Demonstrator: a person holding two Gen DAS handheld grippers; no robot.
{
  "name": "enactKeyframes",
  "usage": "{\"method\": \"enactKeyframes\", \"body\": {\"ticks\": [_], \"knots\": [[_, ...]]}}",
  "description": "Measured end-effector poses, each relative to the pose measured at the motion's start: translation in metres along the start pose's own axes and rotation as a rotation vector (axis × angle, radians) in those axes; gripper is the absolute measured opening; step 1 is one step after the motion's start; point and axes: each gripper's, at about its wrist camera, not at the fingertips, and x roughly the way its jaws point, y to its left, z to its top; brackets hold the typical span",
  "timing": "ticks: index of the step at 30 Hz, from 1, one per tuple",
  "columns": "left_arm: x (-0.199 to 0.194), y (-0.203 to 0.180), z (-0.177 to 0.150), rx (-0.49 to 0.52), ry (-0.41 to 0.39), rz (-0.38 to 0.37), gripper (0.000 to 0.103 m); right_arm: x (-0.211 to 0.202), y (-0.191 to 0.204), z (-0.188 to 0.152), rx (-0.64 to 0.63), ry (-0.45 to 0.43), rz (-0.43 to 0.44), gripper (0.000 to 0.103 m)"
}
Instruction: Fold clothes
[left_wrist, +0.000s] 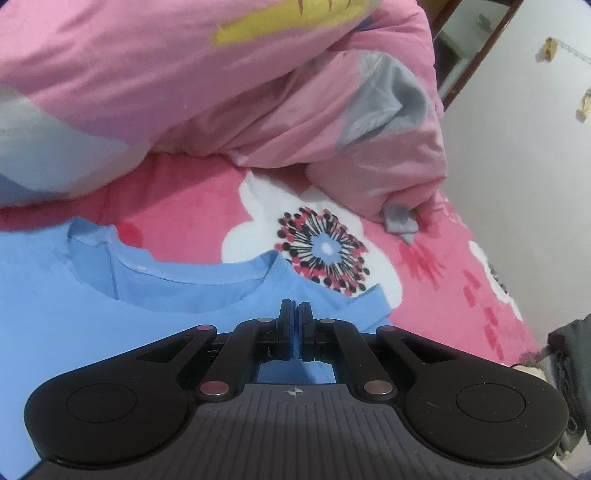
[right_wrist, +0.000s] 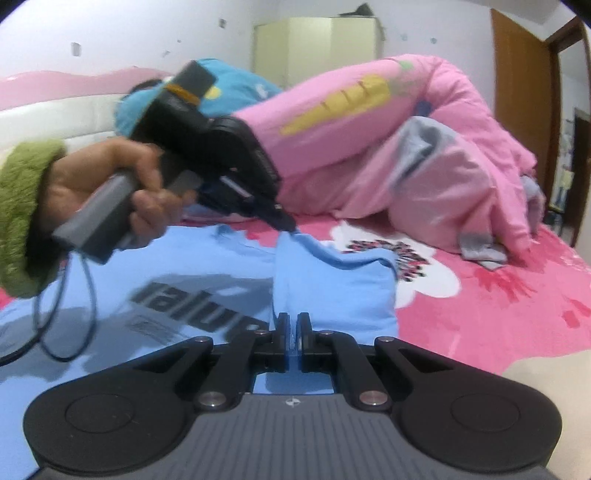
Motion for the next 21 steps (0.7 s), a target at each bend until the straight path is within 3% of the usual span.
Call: {"method": "enactKeyframes", "body": {"ticks": [6,9,11,13,17,21], "knots": [[0.013,0.003,-0.01,0.067,0.059,0.107,0.0,0.019,0.001,-0.008,0.032,0.09,0.038,0.004],[0.017,0.004,-0.017,0.129,0.079,0.179,0.0,0.033,-0.002,-0.015,0.071,0.17,0.073,0.012],[0.016,0.006,-0.02,0.169,0.085,0.223,0.0,0.028,-0.004,-0.013,0.074,0.157,0.085,0.028],[0.011,0.008,-0.022,0.193,0.088,0.253,0.001,0.015,-0.009,-0.009,0.085,0.108,0.086,0.034],[-0.003,0.012,-0.022,0.216,0.079,0.293,0.003,-0.004,-0.028,-0.003,0.132,0.025,-0.002,0.035],[-0.011,0.008,-0.02,0.235,0.058,0.317,0.014,0.002,-0.045,-0.008,0.163,0.047,-0.088,0.035]]}}
